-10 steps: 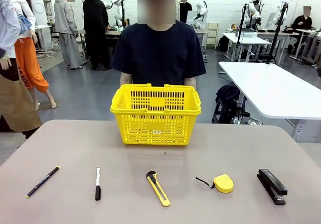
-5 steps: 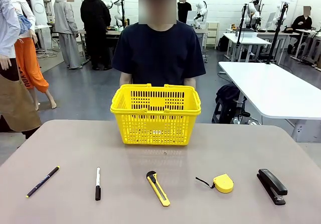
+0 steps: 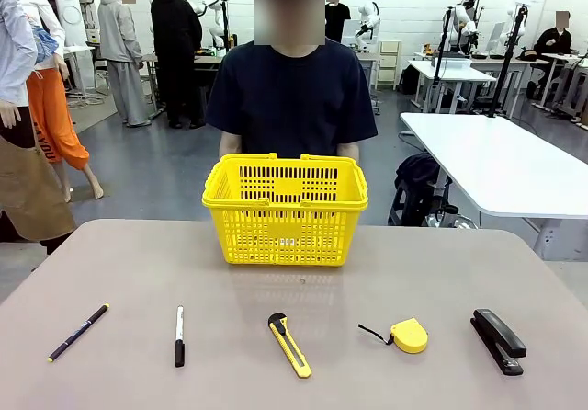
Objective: Place the items the person wants into the basket.
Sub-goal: Pick up the item the person points to and place it in the Market Basket.
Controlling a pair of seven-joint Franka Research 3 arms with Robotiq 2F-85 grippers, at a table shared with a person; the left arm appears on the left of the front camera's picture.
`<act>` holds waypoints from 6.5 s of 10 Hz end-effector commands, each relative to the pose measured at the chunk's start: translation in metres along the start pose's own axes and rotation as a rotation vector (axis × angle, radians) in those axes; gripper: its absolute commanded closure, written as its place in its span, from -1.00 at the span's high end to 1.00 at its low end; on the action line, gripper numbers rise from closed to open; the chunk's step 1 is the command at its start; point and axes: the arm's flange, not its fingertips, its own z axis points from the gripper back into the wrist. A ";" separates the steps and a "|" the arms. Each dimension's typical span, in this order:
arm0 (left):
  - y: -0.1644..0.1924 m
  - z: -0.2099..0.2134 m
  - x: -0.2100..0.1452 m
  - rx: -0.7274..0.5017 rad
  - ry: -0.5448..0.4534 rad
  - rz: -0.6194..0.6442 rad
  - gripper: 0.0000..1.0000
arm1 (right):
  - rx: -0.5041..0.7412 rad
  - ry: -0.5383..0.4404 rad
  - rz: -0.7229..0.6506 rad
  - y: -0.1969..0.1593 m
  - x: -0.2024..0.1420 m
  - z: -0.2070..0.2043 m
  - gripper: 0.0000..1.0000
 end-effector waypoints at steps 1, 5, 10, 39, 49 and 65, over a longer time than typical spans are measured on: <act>0.000 0.000 0.001 0.000 0.014 -0.012 1.00 | 0.021 -0.002 0.005 -0.003 0.002 -0.006 1.00; 0.000 0.000 0.001 0.000 0.014 -0.012 1.00 | 0.021 -0.002 0.005 -0.003 0.002 -0.006 1.00; 0.000 0.000 0.001 0.000 0.014 -0.012 1.00 | 0.021 -0.002 0.005 -0.003 0.002 -0.006 1.00; -0.194 -0.401 0.005 0.584 0.660 0.302 1.00 | 0.021 -0.002 0.005 -0.003 0.002 -0.006 1.00; -0.144 -0.476 -0.024 0.553 0.706 0.352 1.00 | 0.021 -0.002 0.005 -0.003 0.002 -0.006 1.00; -0.139 -0.524 -0.039 0.684 0.594 0.628 1.00 | 0.021 -0.002 0.005 -0.003 0.002 -0.006 1.00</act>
